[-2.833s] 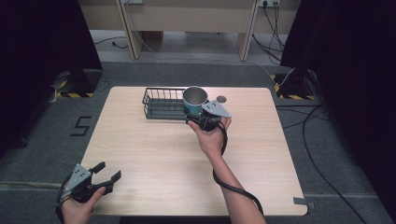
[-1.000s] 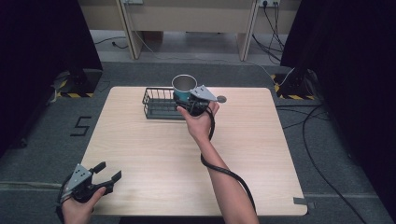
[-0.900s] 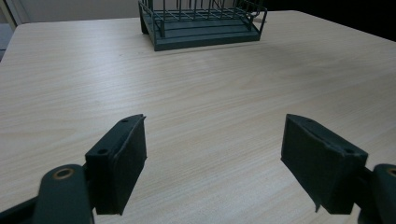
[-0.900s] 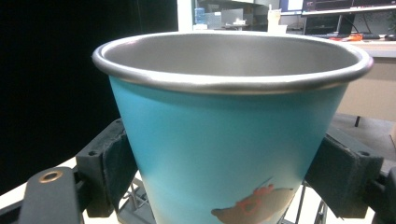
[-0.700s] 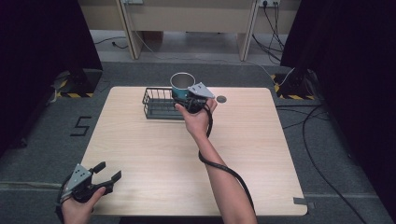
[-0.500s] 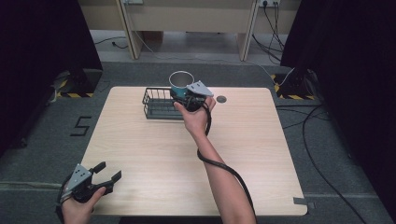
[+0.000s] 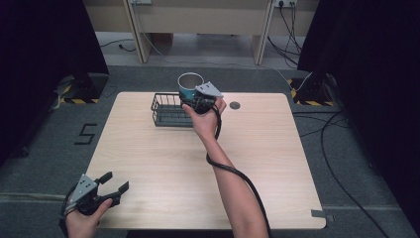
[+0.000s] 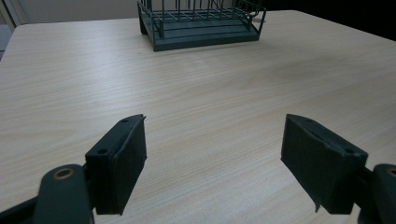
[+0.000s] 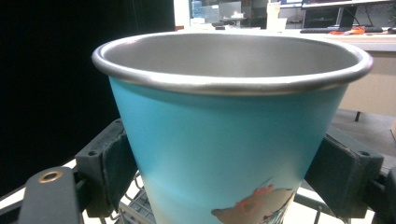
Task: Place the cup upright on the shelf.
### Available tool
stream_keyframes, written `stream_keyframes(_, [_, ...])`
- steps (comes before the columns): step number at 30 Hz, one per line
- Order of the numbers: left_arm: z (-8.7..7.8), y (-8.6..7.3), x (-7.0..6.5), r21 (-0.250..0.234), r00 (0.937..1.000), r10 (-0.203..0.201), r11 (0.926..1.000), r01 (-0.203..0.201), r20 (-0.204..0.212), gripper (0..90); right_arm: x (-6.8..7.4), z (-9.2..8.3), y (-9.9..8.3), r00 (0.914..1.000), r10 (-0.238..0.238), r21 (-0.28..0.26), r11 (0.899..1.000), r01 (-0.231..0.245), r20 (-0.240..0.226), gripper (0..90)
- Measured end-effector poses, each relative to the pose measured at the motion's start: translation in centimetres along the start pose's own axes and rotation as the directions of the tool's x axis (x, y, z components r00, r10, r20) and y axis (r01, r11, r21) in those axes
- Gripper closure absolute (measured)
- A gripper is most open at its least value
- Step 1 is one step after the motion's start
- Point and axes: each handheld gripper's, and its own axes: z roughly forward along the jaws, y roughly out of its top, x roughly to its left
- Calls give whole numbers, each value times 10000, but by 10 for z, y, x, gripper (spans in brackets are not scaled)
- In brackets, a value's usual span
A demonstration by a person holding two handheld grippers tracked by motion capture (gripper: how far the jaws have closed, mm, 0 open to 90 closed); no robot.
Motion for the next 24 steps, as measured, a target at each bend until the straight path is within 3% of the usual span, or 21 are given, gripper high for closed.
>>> stream_keyframes(24, [0, 0, 0, 38, 9999, 111, 9999, -111, 25, 218, 1, 26, -2, 9998, 141, 403, 9991, -146, 132, 179])
